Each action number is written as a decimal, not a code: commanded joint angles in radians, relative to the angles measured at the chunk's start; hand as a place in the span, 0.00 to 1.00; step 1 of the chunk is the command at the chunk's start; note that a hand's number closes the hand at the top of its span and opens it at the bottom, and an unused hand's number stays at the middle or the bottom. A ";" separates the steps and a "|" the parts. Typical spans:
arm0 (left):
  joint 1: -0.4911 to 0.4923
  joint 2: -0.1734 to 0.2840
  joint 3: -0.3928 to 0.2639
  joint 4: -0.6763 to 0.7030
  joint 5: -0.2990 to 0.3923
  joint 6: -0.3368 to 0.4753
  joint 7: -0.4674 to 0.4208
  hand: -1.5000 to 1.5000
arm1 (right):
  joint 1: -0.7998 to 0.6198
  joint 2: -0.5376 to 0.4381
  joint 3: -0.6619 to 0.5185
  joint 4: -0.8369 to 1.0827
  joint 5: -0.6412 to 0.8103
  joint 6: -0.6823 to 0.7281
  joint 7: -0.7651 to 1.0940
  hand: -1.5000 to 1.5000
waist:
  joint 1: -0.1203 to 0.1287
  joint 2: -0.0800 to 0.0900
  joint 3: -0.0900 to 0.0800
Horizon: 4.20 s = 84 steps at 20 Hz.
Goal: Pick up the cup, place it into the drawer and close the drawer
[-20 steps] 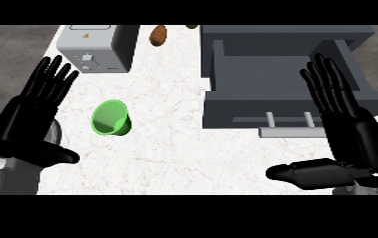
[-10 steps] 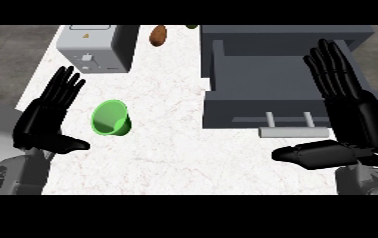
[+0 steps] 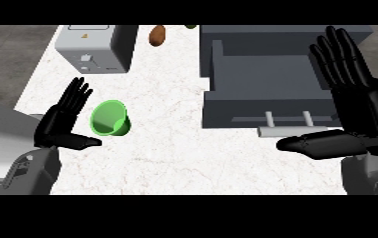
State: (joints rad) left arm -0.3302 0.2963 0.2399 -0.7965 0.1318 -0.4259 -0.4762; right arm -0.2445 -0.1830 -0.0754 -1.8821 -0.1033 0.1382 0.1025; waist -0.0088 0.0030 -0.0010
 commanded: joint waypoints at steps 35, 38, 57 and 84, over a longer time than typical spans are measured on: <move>-0.248 0.000 0.010 0.656 -0.185 -0.003 -0.496 0.00 | -0.029 -0.006 -0.014 0.055 0.003 0.044 -0.035 0.00 | -0.036 0.018 -0.005; -0.223 -0.071 0.000 0.642 -0.185 -0.051 -0.539 0.00 | -0.074 -0.040 -0.054 0.059 -0.038 0.053 0.020 0.00 | -0.037 0.017 -0.006; -0.212 -0.160 0.171 0.505 -0.056 0.323 -0.759 1.00 | -0.067 -0.037 -0.053 0.017 -0.037 0.035 0.065 0.00 | -0.016 0.006 -0.003; -0.757 -0.296 -0.200 0.010 -0.010 0.588 0.083 1.00 | -0.010 -0.044 -0.088 0.058 -0.003 0.045 -0.011 0.00 | -0.004 -0.003 0.001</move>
State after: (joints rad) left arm -0.9858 0.0036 0.0692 -0.7831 0.1166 0.0941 -0.5000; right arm -0.2577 -0.2223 -0.1515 -1.8441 -0.1055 0.1770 0.1080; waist -0.0087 -0.0030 0.0005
